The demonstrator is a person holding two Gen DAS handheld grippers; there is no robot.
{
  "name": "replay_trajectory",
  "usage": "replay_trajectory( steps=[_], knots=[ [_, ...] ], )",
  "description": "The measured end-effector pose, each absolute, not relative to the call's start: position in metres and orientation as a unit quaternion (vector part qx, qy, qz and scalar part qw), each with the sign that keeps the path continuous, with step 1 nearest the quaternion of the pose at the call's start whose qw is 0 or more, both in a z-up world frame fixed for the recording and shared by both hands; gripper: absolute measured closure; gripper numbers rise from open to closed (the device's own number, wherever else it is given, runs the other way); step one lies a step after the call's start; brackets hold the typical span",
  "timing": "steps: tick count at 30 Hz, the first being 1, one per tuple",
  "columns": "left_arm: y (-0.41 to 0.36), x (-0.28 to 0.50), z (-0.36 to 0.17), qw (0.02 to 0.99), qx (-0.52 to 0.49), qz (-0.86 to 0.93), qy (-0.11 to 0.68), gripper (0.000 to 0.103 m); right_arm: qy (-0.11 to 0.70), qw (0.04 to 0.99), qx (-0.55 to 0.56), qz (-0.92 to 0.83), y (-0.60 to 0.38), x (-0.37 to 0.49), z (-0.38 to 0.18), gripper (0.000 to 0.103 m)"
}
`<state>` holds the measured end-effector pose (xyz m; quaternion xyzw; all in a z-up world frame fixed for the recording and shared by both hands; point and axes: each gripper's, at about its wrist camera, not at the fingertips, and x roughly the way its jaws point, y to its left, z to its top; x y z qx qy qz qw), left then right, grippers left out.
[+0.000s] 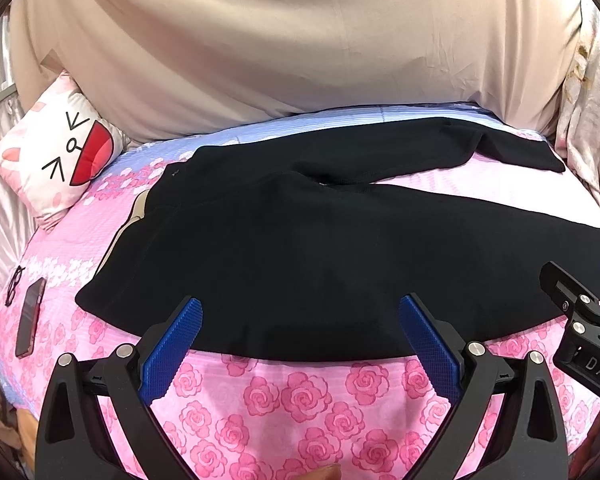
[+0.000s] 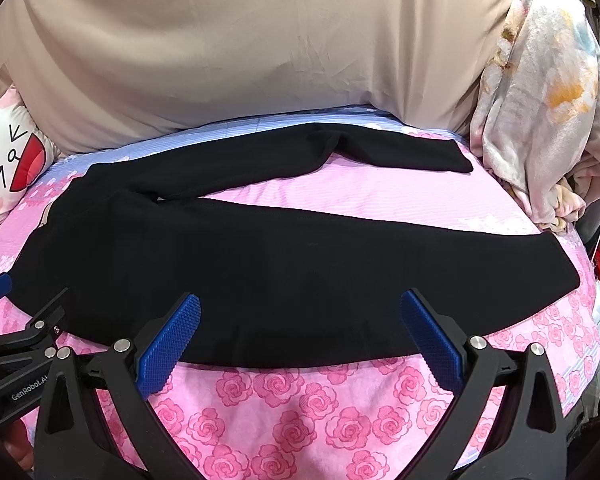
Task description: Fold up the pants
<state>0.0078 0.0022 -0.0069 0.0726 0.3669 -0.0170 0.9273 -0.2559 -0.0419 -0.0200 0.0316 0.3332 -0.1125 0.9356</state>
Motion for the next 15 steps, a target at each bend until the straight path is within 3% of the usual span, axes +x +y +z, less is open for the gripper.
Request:
replay_trajectory(
  steps=[15],
  knots=[
    [0.0025,0.0135,-0.0084,0.924,0.073,-0.017,0.374,0.006,0.340,0.933,0.030,-0.112,-0.0398,-0.2508,-0.0235,0.005]
  ],
)
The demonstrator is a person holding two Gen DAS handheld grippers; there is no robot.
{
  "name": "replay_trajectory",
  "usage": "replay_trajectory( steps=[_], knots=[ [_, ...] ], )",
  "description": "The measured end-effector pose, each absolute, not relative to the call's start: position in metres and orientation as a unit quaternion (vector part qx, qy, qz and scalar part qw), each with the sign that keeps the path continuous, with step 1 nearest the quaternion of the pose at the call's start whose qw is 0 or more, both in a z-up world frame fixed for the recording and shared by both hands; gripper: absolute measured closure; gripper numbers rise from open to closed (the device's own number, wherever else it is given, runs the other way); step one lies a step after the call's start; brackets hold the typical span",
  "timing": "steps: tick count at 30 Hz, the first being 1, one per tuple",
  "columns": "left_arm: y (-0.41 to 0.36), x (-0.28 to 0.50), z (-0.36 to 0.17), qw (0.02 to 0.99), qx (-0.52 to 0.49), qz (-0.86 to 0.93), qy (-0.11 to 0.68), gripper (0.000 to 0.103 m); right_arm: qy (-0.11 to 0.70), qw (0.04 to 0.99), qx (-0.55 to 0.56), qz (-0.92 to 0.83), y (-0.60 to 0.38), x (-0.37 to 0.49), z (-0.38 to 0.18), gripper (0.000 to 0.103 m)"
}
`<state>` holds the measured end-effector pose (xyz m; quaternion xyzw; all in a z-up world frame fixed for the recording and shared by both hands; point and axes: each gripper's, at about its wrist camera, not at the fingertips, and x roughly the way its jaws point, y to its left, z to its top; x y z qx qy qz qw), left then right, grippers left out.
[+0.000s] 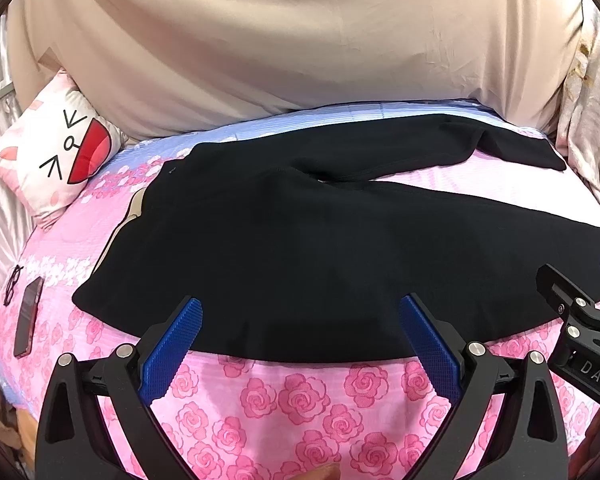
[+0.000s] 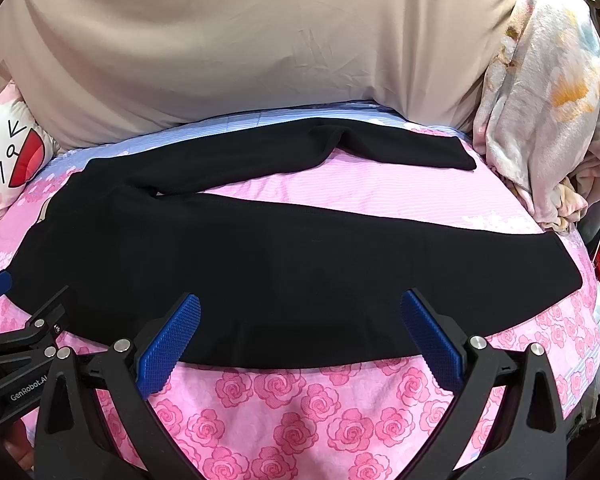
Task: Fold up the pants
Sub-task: 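Lower both grippers onto the pants legs and grasp the cuffs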
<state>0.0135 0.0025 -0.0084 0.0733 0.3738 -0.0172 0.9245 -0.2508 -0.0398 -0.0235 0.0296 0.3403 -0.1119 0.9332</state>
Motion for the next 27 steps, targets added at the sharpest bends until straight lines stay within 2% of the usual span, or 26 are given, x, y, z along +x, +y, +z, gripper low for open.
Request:
replay_trajectory(
  steps=[19,27],
  knots=[
    [-0.001,0.032,-0.016,0.918,0.084,-0.018,0.388,0.005,0.357,0.926,0.042,-0.111,-0.044,-0.232,-0.027,0.005],
    [0.007,0.050,-0.015,0.920,0.067,-0.034,0.385,0.006,0.330,0.937,0.032,-0.112,-0.076,-0.214,-0.017,0.005]
  ],
)
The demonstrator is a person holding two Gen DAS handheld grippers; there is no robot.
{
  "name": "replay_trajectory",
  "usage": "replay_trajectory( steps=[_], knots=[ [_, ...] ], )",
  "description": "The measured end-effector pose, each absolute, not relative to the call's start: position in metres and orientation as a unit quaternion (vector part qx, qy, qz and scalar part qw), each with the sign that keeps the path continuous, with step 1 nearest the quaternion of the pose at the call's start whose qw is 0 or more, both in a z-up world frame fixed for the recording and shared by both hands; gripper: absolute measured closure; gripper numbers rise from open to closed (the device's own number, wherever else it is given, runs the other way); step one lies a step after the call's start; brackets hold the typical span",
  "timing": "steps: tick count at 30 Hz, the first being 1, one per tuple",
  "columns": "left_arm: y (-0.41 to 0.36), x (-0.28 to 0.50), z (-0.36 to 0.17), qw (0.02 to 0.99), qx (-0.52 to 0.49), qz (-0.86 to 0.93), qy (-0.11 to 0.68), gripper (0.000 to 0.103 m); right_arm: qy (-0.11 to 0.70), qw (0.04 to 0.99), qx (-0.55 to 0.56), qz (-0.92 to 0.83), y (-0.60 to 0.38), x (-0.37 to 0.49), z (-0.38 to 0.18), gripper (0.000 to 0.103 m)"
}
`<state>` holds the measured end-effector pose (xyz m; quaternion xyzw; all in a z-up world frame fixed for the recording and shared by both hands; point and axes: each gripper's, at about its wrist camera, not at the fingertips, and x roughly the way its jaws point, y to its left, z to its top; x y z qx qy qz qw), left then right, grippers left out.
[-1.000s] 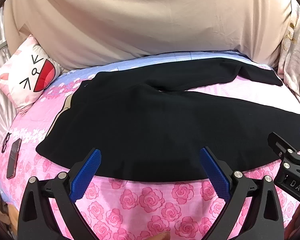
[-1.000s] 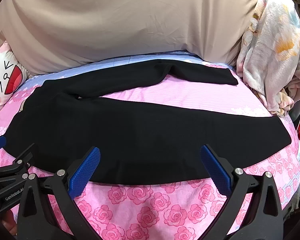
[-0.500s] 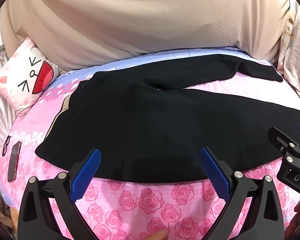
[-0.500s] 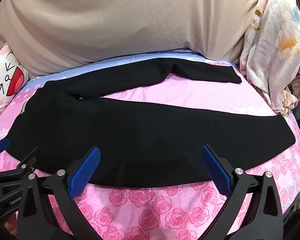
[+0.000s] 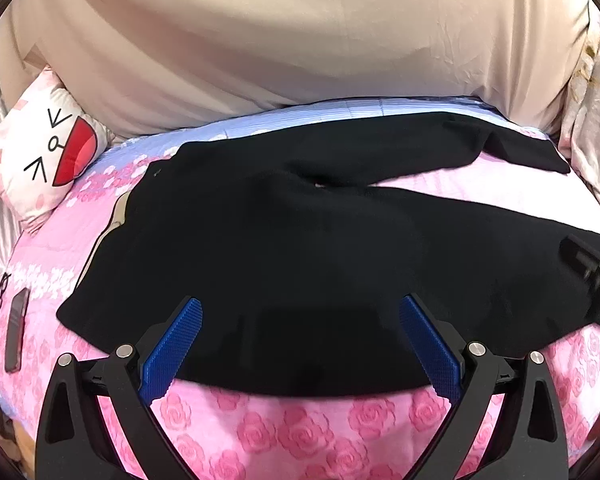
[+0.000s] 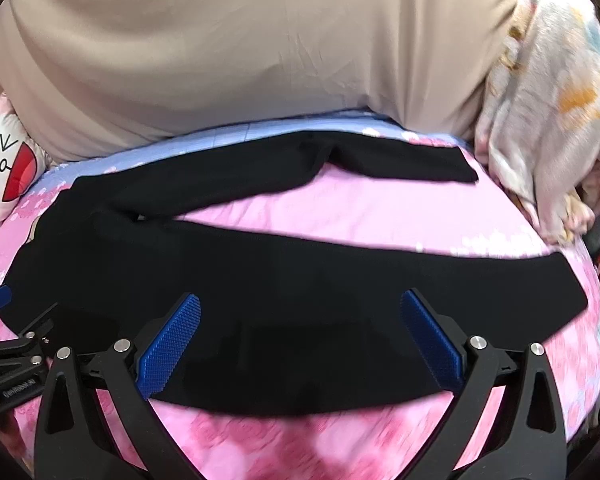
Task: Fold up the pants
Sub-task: 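Lower both grippers onto the pants legs and grasp the cuffs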
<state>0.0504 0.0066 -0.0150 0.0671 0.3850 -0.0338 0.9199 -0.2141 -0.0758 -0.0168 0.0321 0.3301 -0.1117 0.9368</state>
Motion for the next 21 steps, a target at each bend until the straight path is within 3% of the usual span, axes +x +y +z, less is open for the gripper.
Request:
replay_trajectory(
  steps=[6,13,21],
  knots=[
    [0.016,0.073,-0.010,0.935,0.049,-0.013,0.352,0.006,0.284,0.951,0.048,-0.114,-0.174,-0.177,-0.004,0.005],
    [0.022,0.116,-0.004,0.933,0.034,-0.012,0.359,0.006,0.337,0.926,0.082,-0.147,-0.327,-0.075,-0.003,0.005],
    [0.025,0.156,-0.014,0.922,0.044,0.001,0.385,0.006,0.422,0.885,0.060,-0.188,-0.429,0.027,-0.041,0.005]
  ],
)
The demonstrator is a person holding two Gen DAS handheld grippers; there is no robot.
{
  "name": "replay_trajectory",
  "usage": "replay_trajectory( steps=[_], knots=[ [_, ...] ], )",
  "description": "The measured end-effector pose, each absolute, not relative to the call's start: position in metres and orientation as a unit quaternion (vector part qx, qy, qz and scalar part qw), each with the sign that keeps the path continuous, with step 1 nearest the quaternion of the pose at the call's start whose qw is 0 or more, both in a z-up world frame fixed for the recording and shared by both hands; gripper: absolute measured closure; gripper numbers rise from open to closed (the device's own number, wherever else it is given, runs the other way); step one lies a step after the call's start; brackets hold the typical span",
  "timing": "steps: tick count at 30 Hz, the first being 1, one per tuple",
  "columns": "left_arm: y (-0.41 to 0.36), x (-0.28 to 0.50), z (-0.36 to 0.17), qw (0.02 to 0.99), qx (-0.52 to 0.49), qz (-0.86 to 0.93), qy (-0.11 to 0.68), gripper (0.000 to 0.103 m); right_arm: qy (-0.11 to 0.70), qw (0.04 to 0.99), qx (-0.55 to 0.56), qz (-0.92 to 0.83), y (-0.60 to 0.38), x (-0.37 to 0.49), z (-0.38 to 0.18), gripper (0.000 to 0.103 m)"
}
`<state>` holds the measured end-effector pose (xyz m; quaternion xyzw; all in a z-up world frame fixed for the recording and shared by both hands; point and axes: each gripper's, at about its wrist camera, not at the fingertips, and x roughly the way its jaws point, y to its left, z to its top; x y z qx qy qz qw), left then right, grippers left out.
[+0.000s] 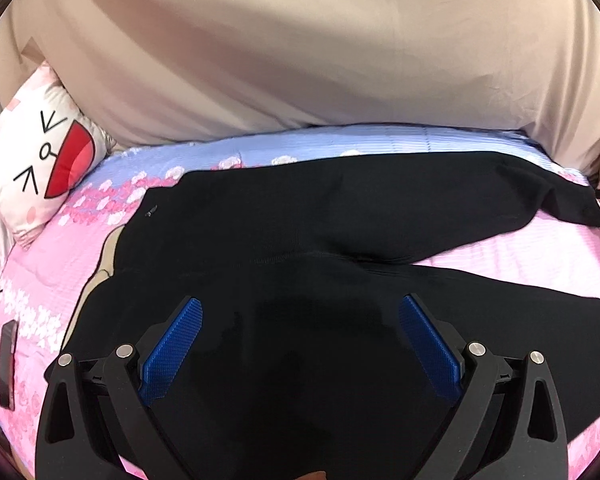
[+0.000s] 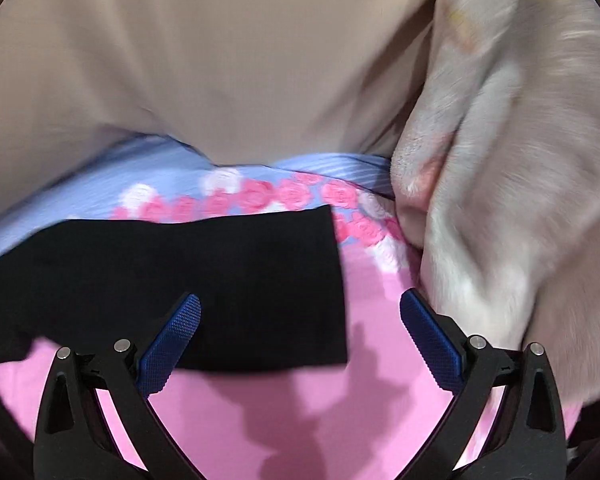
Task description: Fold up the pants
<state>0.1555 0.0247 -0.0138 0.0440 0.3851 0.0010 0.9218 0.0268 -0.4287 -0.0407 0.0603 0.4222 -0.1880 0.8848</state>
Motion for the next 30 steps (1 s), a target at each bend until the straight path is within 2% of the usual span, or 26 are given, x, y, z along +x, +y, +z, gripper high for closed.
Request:
replay_trajectory(
  steps=[3,4,5,7,8,14,19,21,22,23,24,25,30],
  knots=[
    [0.030,0.168,-0.022,0.915,0.044,0.008,0.401,0.006,0.447,0.875,0.066,-0.174,-0.440,0.050,-0.058,0.006],
    [0.034,0.173,-0.024,0.912,0.043,0.010,0.407,0.006,0.454,0.873,0.070,-0.166,-0.443,0.057,-0.064,0.012],
    [0.036,0.177,-0.026,0.910,0.042,0.013,0.412,0.006,0.459,0.871,0.071,-0.161,-0.444,0.061,-0.068,0.041],
    [0.046,0.185,-0.030,0.905,0.034,0.016,0.424,0.006,0.458,0.873,0.076,-0.149,-0.442,0.067,-0.069,0.061],
    [0.051,0.189,-0.031,0.902,0.032,0.021,0.430,0.006,0.457,0.875,0.068,-0.146,-0.440,0.068,-0.066,0.089],
    [0.092,0.205,-0.026,0.897,0.011,0.064,0.438,0.006,0.410,0.894,0.056,-0.171,-0.457,0.049,-0.022,0.090],
    [0.112,0.213,-0.032,0.892,0.005,0.091,0.444,0.006,0.463,0.866,0.043,-0.185,-0.474,0.064,-0.062,0.088],
    [0.117,0.218,-0.036,0.887,0.003,0.090,0.452,0.006,0.450,0.873,0.038,-0.186,-0.465,0.066,-0.058,0.077],
    [0.118,0.220,-0.036,0.887,0.001,0.088,0.454,0.006,0.444,0.877,0.051,-0.178,-0.463,0.066,-0.054,0.061],
    [0.121,0.222,-0.036,0.886,-0.003,0.085,0.455,0.006,0.436,0.881,0.060,-0.172,-0.460,0.066,-0.050,0.039],
    [0.124,0.224,-0.034,0.886,-0.009,0.082,0.456,0.006,0.432,0.883,0.058,-0.173,-0.456,0.068,-0.047,0.031],
    [0.129,0.227,-0.032,0.886,-0.019,0.077,0.456,0.006,0.430,0.885,0.052,-0.173,-0.453,0.070,-0.045,0.028],
    [0.169,0.254,-0.021,0.885,-0.055,0.103,0.450,0.006,0.432,0.886,0.045,-0.159,-0.431,0.089,-0.036,0.028]
  ],
)
